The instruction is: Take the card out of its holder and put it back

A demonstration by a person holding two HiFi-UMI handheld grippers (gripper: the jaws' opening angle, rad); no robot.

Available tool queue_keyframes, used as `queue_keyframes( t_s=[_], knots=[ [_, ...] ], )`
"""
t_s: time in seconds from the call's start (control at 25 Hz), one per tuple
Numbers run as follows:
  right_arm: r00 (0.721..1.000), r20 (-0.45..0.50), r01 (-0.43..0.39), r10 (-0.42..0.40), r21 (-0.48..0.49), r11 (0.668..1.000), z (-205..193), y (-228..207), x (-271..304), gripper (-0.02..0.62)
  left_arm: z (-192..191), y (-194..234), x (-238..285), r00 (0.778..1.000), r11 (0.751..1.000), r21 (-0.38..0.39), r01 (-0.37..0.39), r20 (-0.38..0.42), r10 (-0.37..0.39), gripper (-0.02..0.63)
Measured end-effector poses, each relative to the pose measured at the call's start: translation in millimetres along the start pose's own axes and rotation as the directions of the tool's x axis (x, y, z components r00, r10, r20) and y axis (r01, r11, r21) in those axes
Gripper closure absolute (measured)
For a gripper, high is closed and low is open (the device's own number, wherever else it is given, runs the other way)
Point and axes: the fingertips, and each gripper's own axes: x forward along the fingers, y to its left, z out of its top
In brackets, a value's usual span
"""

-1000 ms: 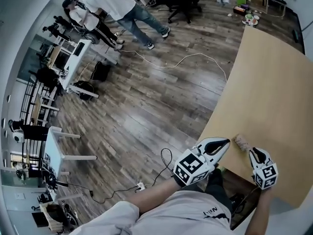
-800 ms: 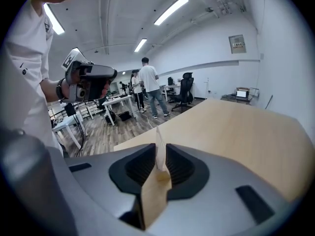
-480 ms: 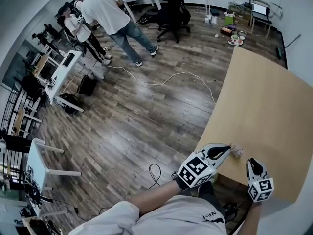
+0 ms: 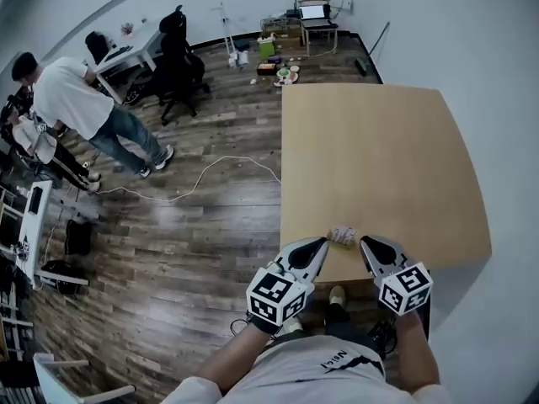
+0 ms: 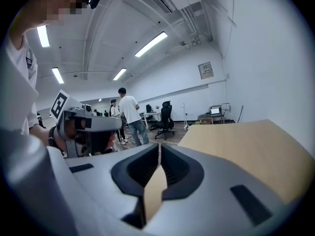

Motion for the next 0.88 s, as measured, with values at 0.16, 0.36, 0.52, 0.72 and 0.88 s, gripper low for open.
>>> queue_keyframes(
  t_s=[0.16, 0.36, 0.52, 0.72, 0.88],
  knots=[
    [0.997, 0.068, 0.018, -0.021, 0.043, 0.999, 19, 17, -21, 0.571, 6, -24, -3, 0.999, 0.999, 0.022, 0.038, 0.008, -0.038, 0.594],
    [0.988, 0.146, 0.034, -0.046, 0.087, 0.996, 48, 40, -44, 0.58, 21, -45, -12, 0.997, 0.997, 0.04, 0.072, 0.016, -0.073, 0.594],
    [0.985, 0.163, 0.051, -0.064, 0.081, 0.995, 63, 57, -52, 0.58, 34, -55, -23, 0.995, 0.994, 0.052, 0.095, 0.031, -0.097, 0.594],
    [0.982, 0.169, 0.079, -0.088, 0.061, 0.995, 90, 76, -55, 0.581, 59, -55, -42, 0.993, 0.994, 0.046, 0.103, 0.056, -0.105, 0.594],
    [0.979, 0.182, 0.082, -0.091, 0.057, 0.995, 86, 65, -60, 0.581, 54, -58, -33, 0.993, 0.994, 0.05, 0.095, 0.067, -0.099, 0.594]
  ],
)
